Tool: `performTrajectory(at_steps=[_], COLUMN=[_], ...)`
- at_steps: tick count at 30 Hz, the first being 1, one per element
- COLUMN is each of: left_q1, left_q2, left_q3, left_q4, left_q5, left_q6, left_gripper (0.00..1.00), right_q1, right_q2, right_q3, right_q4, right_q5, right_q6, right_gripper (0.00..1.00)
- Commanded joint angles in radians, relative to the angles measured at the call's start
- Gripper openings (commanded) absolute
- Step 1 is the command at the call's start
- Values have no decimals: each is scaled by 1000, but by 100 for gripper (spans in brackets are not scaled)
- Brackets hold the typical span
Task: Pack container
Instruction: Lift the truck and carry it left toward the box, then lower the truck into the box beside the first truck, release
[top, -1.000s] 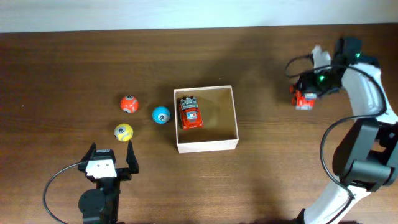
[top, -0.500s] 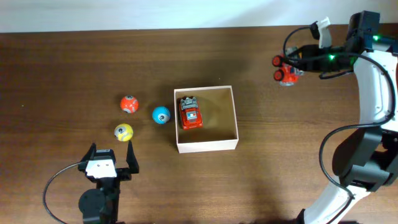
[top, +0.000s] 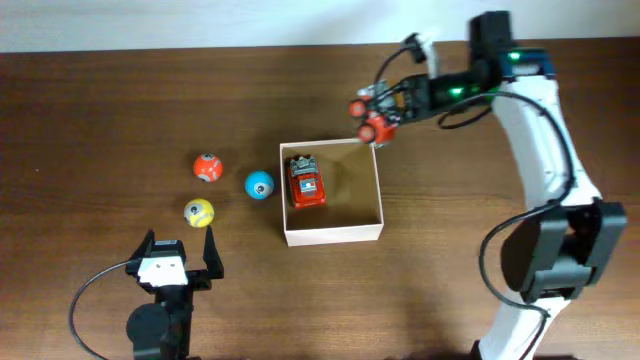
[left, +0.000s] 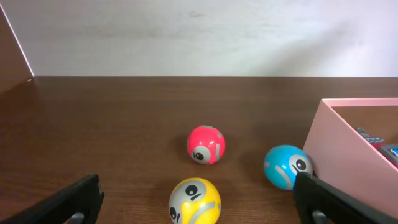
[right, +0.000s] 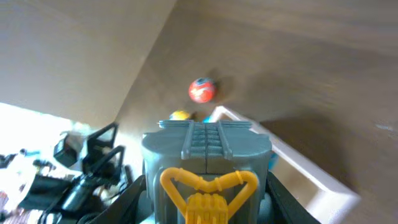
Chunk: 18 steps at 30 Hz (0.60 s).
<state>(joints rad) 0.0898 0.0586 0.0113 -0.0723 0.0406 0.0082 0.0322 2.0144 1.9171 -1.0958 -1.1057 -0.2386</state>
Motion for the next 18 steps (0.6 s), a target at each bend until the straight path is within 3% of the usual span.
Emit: performTrajectory(at_steps=[1, 8, 18], left_q1=[-3, -3, -3], left_q2=[-6, -6, -6], left_q3=[-2, -2, -2], left_q4=[-8, -8, -8], left_q5=[-3, -3, -3], left_q6=[19, 19, 19], left_gripper=[99, 99, 99], right_q1=[87, 225, 404], right_q2=[-7, -7, -7], right_q3=[32, 32, 25], right_q4=[-2, -43, -72], right_q5=[62, 545, 980], right_q6=[-7, 98, 247], right_gripper=[37, 36, 37])
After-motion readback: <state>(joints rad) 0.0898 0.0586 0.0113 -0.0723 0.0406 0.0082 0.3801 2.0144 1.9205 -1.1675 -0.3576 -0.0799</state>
